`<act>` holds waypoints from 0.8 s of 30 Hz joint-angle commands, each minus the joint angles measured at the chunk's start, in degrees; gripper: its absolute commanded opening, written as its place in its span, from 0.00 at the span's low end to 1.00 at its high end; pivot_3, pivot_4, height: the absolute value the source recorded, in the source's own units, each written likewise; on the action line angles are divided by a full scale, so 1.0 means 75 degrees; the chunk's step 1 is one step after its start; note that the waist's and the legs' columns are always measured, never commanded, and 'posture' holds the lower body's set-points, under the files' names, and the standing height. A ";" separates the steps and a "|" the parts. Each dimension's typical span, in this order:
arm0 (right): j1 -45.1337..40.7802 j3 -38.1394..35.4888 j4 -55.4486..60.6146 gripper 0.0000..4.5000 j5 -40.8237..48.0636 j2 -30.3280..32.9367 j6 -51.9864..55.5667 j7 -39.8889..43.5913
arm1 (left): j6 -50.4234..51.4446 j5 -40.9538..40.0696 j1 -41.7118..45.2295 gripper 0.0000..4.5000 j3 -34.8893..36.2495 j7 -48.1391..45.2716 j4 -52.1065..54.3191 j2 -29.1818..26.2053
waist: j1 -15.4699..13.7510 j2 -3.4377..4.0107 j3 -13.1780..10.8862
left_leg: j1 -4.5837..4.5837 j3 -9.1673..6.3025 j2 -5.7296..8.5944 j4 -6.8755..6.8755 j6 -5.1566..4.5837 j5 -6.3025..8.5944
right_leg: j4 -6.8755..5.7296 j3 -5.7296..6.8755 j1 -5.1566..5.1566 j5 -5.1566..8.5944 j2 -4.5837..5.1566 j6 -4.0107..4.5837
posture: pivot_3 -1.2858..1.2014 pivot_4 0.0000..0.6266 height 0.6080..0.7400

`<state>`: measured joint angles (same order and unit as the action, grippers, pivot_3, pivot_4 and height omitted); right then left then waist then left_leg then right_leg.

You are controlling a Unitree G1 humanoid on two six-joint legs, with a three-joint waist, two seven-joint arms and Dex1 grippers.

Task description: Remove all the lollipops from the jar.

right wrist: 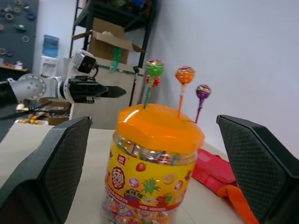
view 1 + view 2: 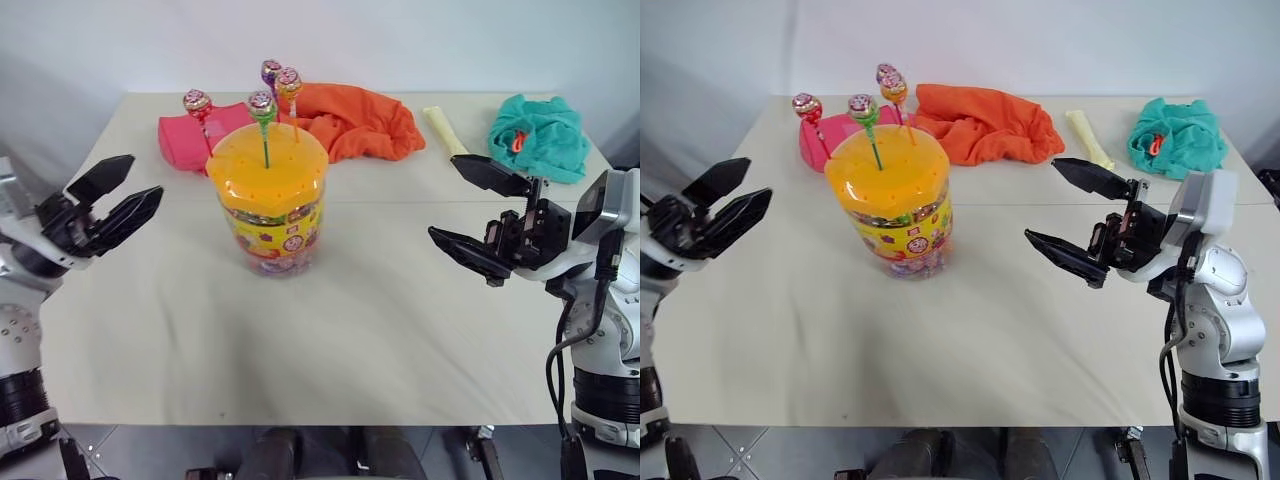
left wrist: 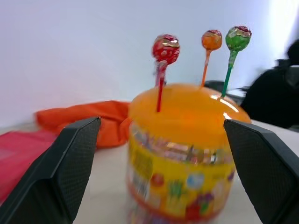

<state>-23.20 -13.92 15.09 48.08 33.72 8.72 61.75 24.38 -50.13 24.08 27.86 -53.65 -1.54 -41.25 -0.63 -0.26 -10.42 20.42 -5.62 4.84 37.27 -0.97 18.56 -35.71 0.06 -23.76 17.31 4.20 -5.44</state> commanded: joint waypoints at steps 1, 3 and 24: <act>-0.0139 -0.0042 0.0179 1.00 0.0026 -0.0122 -0.0019 -0.0151 | 0.0085 0.0056 0.0757 0.95 -0.0243 0.0138 -0.0298 0.0057 | 0.0038 0.0000 0.0000 | 0.0003 -0.0001 -0.0003 0.0001 0.0004 -0.0002 | -0.0001 0.0003 -0.0004 0.0001 -0.0003 0.0001 | 0.52 0.24 1.00; -0.0106 -0.0008 0.0223 1.00 -0.0015 -0.0190 -0.0022 -0.0185 | 0.0126 0.0182 0.1123 0.88 -0.0532 0.0067 -0.0447 0.0131 | 0.0041 -0.0001 0.0000 | 0.0005 -0.0001 -0.0005 0.0002 0.0006 -0.0003 | -0.0004 0.0004 -0.0007 0.0001 -0.0006 0.0002 | 0.52 0.24 1.00; -0.0128 0.0197 0.0324 1.00 -0.0150 -0.0692 -0.0056 -0.0422 | 0.1883 -0.1251 0.2024 0.01 0.1217 0.2927 -0.0994 0.0277 | 0.0141 -0.0004 -0.0002 | 0.0013 0.0001 -0.0007 0.0029 0.0016 -0.0009 | -0.0037 -0.0005 -0.0021 0.0001 -0.0012 0.0001 | 0.52 0.24 1.00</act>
<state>-23.44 -12.06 16.42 46.49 28.62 8.87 58.35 35.74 -58.40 40.71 34.54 -34.89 -9.86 -37.46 0.43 -0.28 -10.43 20.51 -5.60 4.78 37.47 -0.83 18.48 -36.00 0.01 -23.94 17.32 4.09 -5.43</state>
